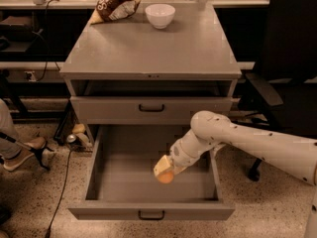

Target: Pick orange from middle drawer and place on counter

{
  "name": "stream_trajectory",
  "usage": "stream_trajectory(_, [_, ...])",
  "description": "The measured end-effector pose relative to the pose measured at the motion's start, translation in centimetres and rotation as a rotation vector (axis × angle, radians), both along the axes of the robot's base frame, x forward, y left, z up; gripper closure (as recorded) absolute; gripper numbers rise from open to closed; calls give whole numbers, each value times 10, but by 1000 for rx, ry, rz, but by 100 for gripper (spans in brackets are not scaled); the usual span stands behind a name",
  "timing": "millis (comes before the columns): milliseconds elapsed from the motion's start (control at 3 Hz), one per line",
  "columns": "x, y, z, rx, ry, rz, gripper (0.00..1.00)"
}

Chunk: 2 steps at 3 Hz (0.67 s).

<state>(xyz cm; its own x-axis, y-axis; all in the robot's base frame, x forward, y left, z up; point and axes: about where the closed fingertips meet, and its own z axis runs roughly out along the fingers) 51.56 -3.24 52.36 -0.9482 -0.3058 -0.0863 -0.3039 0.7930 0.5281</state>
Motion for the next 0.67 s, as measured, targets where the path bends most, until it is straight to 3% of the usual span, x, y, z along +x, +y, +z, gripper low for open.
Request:
stream_trajectory(333, [1,-2,4,5,-9,0,100])
stream_trajectory(667, [19,-32,73,71,-148,0,100])
